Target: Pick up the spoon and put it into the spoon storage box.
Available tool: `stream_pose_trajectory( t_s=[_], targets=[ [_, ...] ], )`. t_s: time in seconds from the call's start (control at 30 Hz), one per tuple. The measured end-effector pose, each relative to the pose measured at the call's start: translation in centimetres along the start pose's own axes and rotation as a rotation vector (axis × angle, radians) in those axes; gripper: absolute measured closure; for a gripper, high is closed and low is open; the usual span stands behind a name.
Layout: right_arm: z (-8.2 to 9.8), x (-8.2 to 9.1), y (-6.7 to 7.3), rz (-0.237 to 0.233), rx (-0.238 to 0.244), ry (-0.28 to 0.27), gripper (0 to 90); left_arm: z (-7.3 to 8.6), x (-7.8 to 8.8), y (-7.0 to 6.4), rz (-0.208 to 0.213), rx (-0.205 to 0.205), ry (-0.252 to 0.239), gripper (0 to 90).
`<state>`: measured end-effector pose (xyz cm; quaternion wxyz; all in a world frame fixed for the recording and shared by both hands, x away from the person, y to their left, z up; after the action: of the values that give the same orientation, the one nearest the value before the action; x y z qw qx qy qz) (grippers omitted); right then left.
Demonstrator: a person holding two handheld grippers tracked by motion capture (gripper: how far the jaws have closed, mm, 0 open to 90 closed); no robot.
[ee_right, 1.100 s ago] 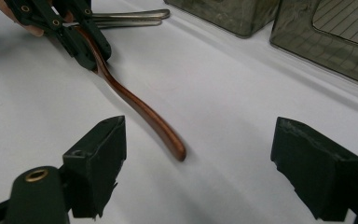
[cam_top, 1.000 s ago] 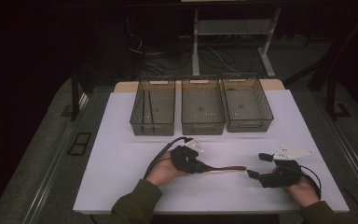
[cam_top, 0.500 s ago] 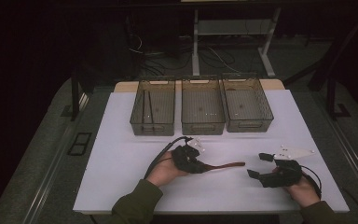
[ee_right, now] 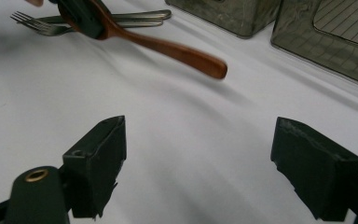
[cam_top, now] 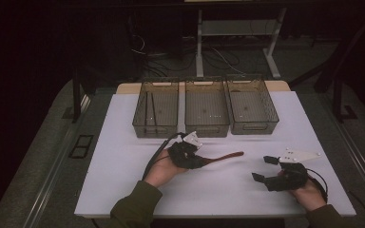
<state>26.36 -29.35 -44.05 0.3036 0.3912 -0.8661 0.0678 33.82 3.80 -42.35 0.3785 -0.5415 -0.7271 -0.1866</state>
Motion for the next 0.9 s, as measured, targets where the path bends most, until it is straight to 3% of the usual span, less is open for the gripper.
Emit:
stream_pose_trajectory(
  t_s=[0.37,0.9],
  targets=[
    [0.0,0.0,0.0,-0.001,0.001,-0.001,17.4,0.2,2.3,1.2,-0.005,0.047,-0.084,79.1],
    [0.0,-0.1,0.1,0.004,0.006,0.007,17.4,-0.6,5.0,3.3,-0.090,0.093,-0.162,79.1]
  ],
)
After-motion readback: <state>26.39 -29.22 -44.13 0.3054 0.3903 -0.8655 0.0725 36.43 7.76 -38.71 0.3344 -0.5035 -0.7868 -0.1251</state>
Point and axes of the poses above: each handheld gripper's, and its own axes: x roughly backward along the jaws, z roughly out of its underside, y roughly to its left, the point moved 1 cm from there along -x, roughly forward along the jaws
